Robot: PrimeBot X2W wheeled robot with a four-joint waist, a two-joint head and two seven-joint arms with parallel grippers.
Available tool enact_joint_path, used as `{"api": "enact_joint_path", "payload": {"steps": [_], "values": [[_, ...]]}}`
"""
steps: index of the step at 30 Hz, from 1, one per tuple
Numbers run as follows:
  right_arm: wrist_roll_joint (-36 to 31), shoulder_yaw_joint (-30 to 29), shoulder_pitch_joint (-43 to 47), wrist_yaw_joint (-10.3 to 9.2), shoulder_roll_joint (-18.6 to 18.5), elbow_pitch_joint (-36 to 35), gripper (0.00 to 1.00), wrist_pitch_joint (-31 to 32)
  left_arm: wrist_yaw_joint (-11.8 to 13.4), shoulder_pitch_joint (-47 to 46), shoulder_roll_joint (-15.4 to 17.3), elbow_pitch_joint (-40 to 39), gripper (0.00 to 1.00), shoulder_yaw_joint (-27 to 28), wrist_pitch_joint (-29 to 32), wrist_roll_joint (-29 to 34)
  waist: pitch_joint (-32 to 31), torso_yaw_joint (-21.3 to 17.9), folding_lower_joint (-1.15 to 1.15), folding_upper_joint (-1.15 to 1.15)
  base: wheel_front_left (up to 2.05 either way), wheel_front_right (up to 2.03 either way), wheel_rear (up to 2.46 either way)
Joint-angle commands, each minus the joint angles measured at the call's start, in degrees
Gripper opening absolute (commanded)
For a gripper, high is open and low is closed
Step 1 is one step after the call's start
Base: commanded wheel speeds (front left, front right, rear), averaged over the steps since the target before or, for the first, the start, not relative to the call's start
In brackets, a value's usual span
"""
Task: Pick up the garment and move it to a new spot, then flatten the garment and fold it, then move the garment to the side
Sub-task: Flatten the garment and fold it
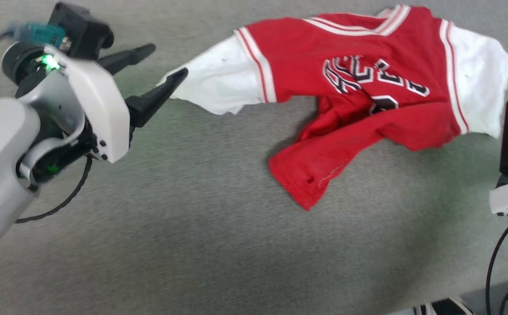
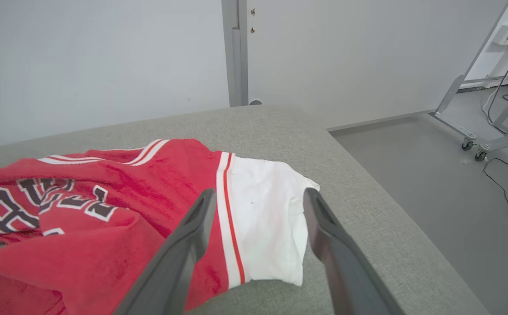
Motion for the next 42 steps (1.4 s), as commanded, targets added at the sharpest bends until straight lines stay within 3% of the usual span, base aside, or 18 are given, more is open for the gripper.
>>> {"api": "enact_joint_path", "payload": {"steps": [1, 4, 6, 11, 14, 15, 16, 24, 33, 37, 38, 40, 41, 42], "values": [[0.26, 0.47, 0.53, -0.05, 0.31, 0.56, 1.00, -1.02, 0.14, -2.89, 0.18, 1.78, 1.00, -2.29, 3.52, -2.99, 3.22, -3.67, 0.00, 0.00, 0.00, 0.00, 0.00], [2.04, 1.58, 0.75, -0.04, 0.37, 2.19, 1.00, -2.66, 0.15, -6.61, 1.01, 5.25, 1.00, -6.18, 9.42, -7.38, 4.53, -5.49, 0.00, 0.00, 0.00, 0.00, 0.00], [2.88, 2.22, 0.99, -0.05, 0.39, 3.46, 1.00, -3.65, 0.14, -8.68, 1.86, 6.56, 1.00, -9.40, 12.46, -7.15, 5.04, -6.34, 0.00, 0.00, 0.00, 0.00, 0.00], [3.66, 3.29, 1.25, -0.04, 0.33, 5.53, 1.00, -5.62, 0.17, -9.95, 3.49, 11.16, 1.00, -14.48, 15.01, -9.60, 5.37, -7.44, 0.00, 0.00, 0.00, 0.00, 0.00], [3.54, 3.63, 0.99, -0.04, 0.33, 6.20, 1.00, -6.13, 0.15, -9.60, 3.56, 10.04, 0.98, -16.67, 16.07, -11.92, 5.17, -7.36, 0.00, 0.00, 0.00, 0.00, 0.00], [3.35, 3.56, 0.78, -0.05, 0.32, 6.21, 1.00, -6.28, 0.14, -9.48, 3.46, 9.55, 0.45, -16.75, 15.56, -13.61, 5.06, -7.12, 0.00, 0.00, 0.00, 0.00, 0.00], [3.13, 3.62, 0.54, -0.04, 0.32, 6.15, 1.00, -6.30, 0.14, -9.45, 3.35, 9.26, 0.00, -16.75, 15.33, -15.23, 4.90, -6.77, 0.00, 0.00, 0.00, 0.00, 0.00], [0.91, 1.56, 0.24, -0.05, 0.32, 3.66, 1.00, -4.89, 0.18, -11.00, 5.56, 13.58, 0.00, -17.30, 9.43, -13.52, 2.88, -1.70, 0.00, 0.00, 0.00, 0.00, 0.00], [-0.26, 1.54, 0.98, -0.05, 0.31, 0.56, 1.00, -1.93, 0.15, -8.50, 13.35, 18.87, 0.00, -17.79, 4.20, -16.19, 1.30, 1.92, 0.00, 0.00, 0.00, 0.00, 0.00], [-0.54, 1.94, 0.94, -0.05, 0.31, -0.33, 1.00, -0.96, 0.15, -6.80, 14.16, 19.14, 0.00, -17.93, 1.84, -17.47, 1.00, 2.60, 0.00, 0.00, 0.00, 0.00, 0.00], [-0.77, 2.11, 0.88, -0.05, 0.32, -0.47, 1.00, -0.49, 0.15, -6.73, 13.89, 19.12, 0.08, -17.92, 0.75, -17.84, 0.91, 2.89, 0.00, 0.00, 0.00, 0.00, 0.00], [-1.81, 2.76, 0.18, -0.05, 0.32, -0.61, 1.00, 0.52, 0.15, -6.44, 13.12, 19.24, 0.71, -17.83, -1.58, -18.80, 0.86, 3.30, 0.00, 0.00, 0.00, 0.00, 0.00], [-2.53, 3.43, -0.40, -0.05, 0.31, -0.51, 1.00, 1.38, 0.15, -6.12, 12.64, 19.18, 0.93, -17.85, -2.58, -19.30, 0.82, 3.55, 0.00, 0.00, 0.00, 0.00, 0.00], [-3.50, 4.32, -0.95, -0.04, -0.12, -0.25, 1.00, 2.48, 0.15, -5.74, 12.26, 19.03, 1.00, -17.88, -3.68, -19.59, 0.76, 3.80, 0.00, 0.00, 0.00, 0.00, 0.00]]}}
